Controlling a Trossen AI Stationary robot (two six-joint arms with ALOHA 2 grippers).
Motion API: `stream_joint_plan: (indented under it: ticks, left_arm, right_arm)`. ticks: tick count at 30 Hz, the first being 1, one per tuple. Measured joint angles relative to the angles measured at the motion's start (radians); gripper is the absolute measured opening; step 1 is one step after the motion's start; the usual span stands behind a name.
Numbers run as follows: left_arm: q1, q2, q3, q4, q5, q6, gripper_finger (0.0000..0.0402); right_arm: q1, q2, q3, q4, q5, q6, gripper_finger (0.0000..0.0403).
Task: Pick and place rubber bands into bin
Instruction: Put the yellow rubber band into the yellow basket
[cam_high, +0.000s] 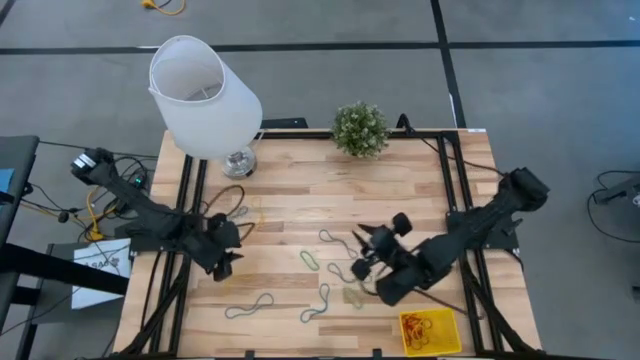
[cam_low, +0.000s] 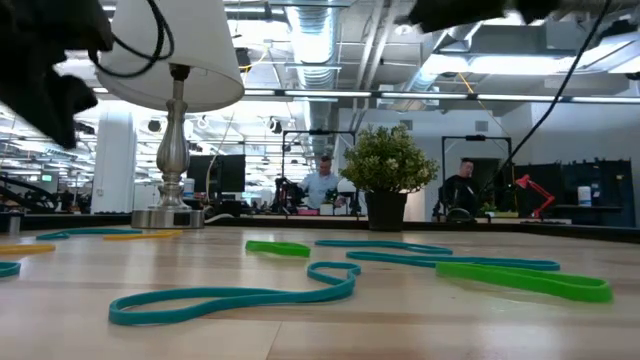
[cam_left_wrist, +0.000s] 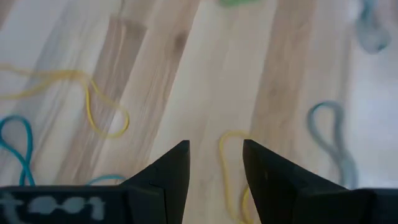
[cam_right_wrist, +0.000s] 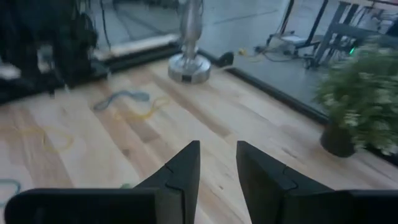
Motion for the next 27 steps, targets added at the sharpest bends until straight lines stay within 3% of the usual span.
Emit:
stream_joint_plan:
  ticks: [7,15,27]
  left_arm:
    - [-0.004,0.205,0.000,0.002,0.059,-0.071,0.0138]
    - [-0.004,0.380,0.000,0.016,0.209,-0.106,0.0138]
    - [-0.004,0.415,0.011,0.022,0.254,-0.116,0.0138]
  right_arm:
    - [0.097,-0.137,-0.194,0.070,0.016,0.166,0.0098]
    - [0.150,-0.082,-0.279,0.256,0.009,0.198,0.0098]
    - [0.093,-0.025,-0.280,0.261,-0.060,0.189,0.0098]
